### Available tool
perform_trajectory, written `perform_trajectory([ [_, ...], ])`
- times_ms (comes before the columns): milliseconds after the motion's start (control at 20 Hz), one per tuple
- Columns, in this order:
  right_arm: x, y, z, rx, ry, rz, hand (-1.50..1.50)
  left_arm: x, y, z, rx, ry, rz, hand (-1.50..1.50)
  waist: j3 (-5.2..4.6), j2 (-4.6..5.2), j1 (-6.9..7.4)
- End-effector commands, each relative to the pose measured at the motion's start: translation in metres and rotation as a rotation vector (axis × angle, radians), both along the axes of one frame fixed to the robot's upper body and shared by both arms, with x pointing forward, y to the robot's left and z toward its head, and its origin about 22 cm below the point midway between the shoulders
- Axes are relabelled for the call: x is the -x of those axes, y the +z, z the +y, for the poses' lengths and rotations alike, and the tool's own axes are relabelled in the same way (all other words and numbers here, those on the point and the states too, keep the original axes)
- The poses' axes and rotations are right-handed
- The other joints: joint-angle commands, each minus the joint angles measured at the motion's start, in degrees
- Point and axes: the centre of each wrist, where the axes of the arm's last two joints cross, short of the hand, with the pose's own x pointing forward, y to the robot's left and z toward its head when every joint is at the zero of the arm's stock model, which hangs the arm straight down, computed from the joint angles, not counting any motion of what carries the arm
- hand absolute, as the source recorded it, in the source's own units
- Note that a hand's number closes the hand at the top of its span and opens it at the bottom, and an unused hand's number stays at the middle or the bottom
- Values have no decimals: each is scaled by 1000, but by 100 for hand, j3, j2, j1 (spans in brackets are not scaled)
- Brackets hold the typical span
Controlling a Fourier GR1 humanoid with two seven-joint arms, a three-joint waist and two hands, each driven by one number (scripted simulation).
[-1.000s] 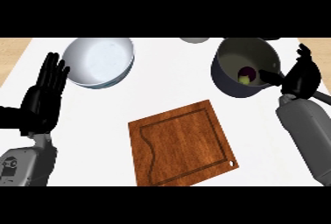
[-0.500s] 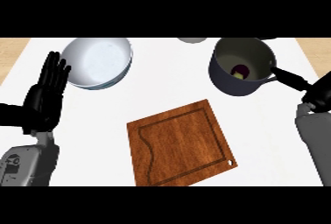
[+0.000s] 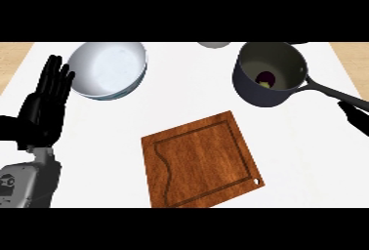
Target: Pick the eggplant from the cutting board and place it in the pot
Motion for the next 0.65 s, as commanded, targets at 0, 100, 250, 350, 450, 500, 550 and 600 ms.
perform_trajectory([
  [0,48,1,-28,7,-33,-22,-150,-1,-8,-12,10,11,10,0,1,4,-11],
  [100,67,4,-32,-4,-57,-55,-150,4,-4,-3,-2,1,-8,0,0,3,5],
  [250,103,-14,-43,10,-55,-47,-150,10,-12,0,8,1,6,0,4,-4,-12],
  [350,100,1,-64,22,-33,-55,-150,2,3,-7,-1,-7,1,0,0,7,27],
  [450,130,-19,-49,14,-57,-55,-150,-8,-3,1,-8,0,-18,0,-1,9,2],
  [500,136,-20,-69,1,-49,-93,-150,8,-9,11,-6,-4,-11,0,2,3,16],
  [550,130,-35,-47,7,-54,-55,-150,-5,-8,-2,-4,-6,-12,0,-2,14,38],
  [600,154,-10,-66,26,-55,-52,-150,-2,-12,2,10,-3,11,0,-3,8,7],
])
